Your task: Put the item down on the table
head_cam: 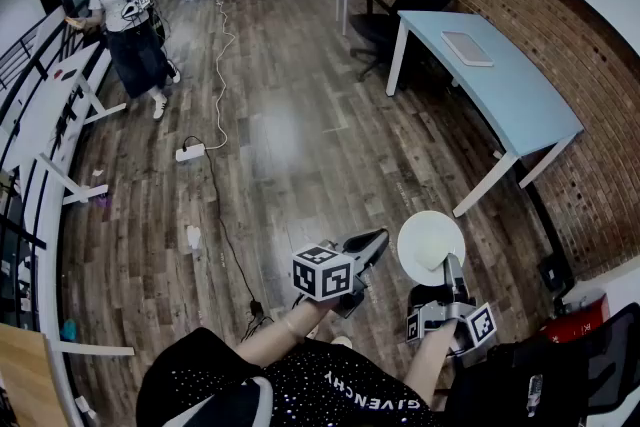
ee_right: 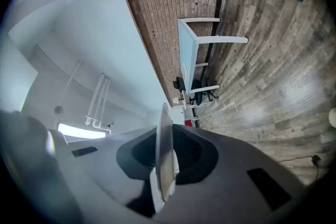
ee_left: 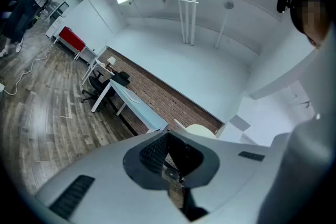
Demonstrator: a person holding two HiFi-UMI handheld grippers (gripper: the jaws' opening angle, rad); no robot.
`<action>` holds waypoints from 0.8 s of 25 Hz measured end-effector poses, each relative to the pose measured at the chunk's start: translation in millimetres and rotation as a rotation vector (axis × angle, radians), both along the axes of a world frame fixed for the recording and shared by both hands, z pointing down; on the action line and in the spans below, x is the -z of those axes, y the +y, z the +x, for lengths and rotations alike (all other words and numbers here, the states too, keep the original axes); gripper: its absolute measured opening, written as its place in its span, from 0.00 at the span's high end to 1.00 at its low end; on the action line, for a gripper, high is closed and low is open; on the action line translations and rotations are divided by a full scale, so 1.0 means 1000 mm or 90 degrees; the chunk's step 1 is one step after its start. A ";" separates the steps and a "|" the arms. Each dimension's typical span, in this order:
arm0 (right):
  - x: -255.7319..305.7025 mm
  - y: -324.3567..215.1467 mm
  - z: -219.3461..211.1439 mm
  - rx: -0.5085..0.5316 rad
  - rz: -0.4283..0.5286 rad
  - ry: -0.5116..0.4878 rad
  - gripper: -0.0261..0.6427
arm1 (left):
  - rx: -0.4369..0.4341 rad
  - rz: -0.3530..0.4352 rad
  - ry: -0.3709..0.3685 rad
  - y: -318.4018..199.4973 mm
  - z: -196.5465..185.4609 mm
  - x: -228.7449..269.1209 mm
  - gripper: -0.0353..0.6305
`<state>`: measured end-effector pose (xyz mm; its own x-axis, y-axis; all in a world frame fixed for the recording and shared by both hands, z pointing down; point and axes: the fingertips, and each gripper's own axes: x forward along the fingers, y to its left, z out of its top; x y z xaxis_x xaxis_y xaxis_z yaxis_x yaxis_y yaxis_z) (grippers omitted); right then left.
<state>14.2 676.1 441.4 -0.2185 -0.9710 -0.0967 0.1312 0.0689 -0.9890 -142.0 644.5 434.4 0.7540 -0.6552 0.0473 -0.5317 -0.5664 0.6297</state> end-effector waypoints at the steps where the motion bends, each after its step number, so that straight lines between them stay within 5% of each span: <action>1: -0.002 0.000 0.001 0.004 -0.001 0.002 0.89 | 0.006 -0.003 0.002 0.000 -0.001 -0.003 0.93; 13: -0.023 -0.002 0.047 -0.005 -0.007 0.021 0.89 | 0.005 0.002 0.039 -0.011 0.038 -0.009 0.93; 20: -0.030 -0.043 0.078 -0.024 -0.015 0.028 0.89 | 0.004 0.011 0.043 -0.060 0.067 -0.013 0.93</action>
<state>92.0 633.0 471.9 -0.1848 -0.9807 -0.0642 0.0849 0.0491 -0.9952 -75.0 584.3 446.9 0.7507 -0.6605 -0.0156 -0.4919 -0.5745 0.6542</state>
